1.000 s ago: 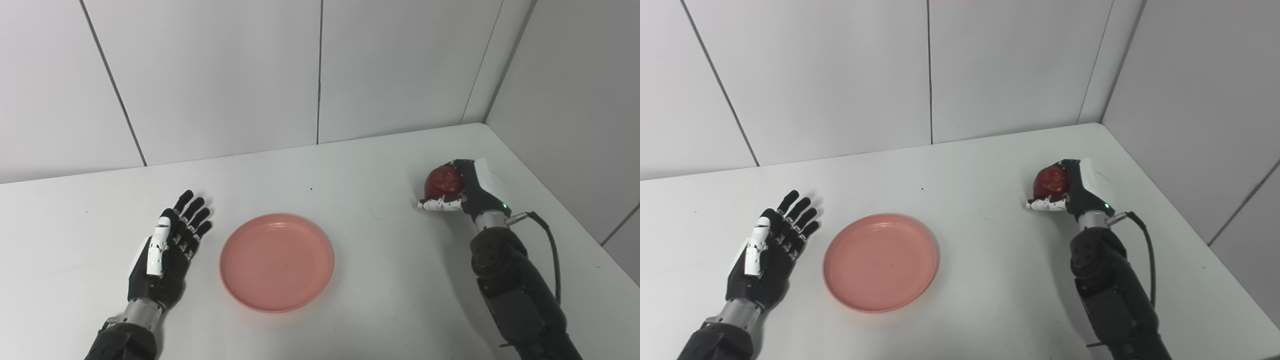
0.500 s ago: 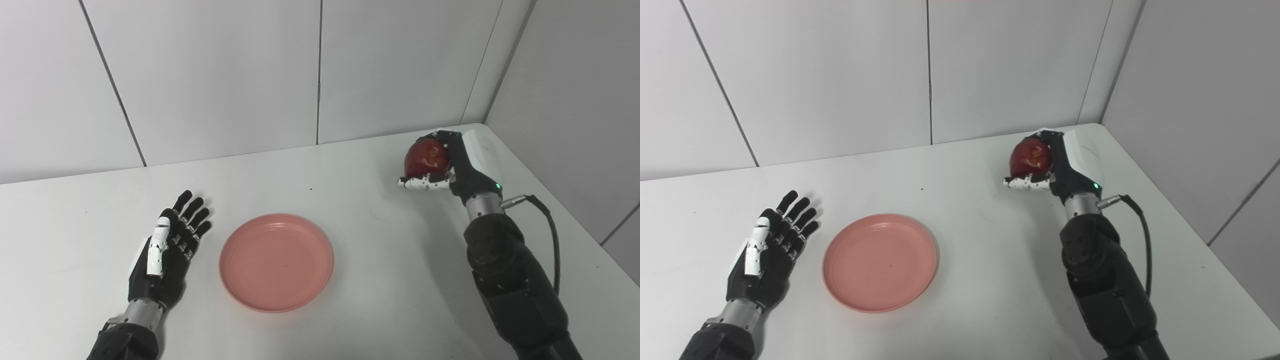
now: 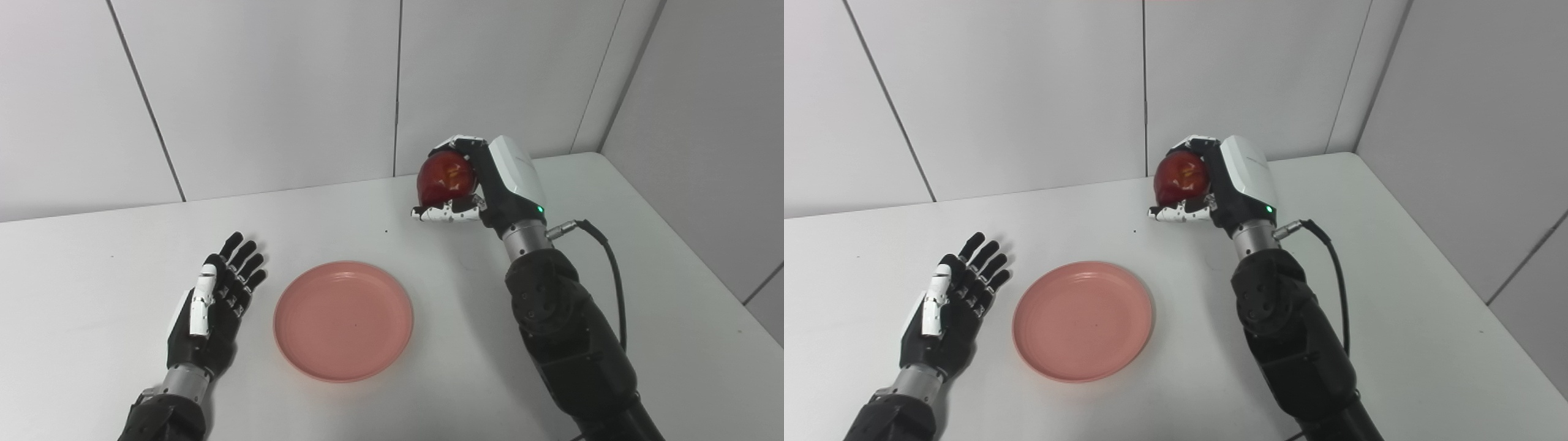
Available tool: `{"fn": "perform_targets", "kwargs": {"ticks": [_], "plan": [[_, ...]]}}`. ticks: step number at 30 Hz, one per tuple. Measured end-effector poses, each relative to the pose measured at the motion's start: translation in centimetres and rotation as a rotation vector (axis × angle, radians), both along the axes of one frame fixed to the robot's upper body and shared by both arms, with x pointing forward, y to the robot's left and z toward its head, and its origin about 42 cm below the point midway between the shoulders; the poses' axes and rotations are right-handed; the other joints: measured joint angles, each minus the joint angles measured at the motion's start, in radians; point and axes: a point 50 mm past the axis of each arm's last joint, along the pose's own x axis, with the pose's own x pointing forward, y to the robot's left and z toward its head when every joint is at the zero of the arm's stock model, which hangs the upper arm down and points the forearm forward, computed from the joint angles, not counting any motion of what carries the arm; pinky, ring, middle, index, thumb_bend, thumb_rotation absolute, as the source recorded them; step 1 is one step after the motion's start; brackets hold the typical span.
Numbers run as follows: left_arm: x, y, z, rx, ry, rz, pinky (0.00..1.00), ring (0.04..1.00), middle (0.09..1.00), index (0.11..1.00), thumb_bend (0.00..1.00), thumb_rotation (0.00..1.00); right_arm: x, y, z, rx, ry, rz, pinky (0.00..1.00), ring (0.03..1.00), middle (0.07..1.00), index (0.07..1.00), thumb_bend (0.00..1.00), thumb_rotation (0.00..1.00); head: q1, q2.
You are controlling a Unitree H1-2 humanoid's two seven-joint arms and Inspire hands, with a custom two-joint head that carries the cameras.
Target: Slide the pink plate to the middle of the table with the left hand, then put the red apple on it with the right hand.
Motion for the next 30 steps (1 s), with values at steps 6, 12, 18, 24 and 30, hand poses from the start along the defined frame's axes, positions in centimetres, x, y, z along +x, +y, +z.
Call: {"fn": "perform_targets", "kwargs": {"ticks": [6,12,18,24,30], "plan": [[-0.2,-0.4,0.1,0.000,0.006,0.005,0.93,0.930,0.936,0.917,0.37,1.00,0.3,3.1,0.4,-0.009,-0.025,0.077,0.30,0.380,0.442,0.484,0.52,0.13,0.041,0.003],[-0.3,-1.0,0.1,-0.008,0.009,0.009,0.93,0.931,0.933,0.911,0.37,1.00,0.3,6.0,-0.1,-0.011,-0.019,0.150,0.30,0.392,0.459,0.485,0.52,0.13,0.094,0.006],[-0.4,-1.8,0.1,-0.015,0.013,0.016,0.93,0.927,0.929,0.913,0.37,1.00,0.1,8.4,-0.6,0.001,-0.012,0.215,0.28,0.371,0.451,0.485,0.52,0.13,0.152,0.015],[-0.6,-2.3,0.3,-0.003,0.014,0.030,0.93,0.928,0.933,0.912,0.37,1.00,-0.7,10.7,-1.3,-0.040,0.016,0.279,0.27,0.349,0.444,0.485,0.52,0.13,0.213,0.023],[-0.7,-2.6,0.3,-0.007,0.018,0.043,0.91,0.926,0.929,0.897,0.37,1.00,-2.2,12.2,-3.2,-0.023,0.068,0.334,0.26,0.337,0.437,0.486,0.52,0.13,0.242,0.032]]}}
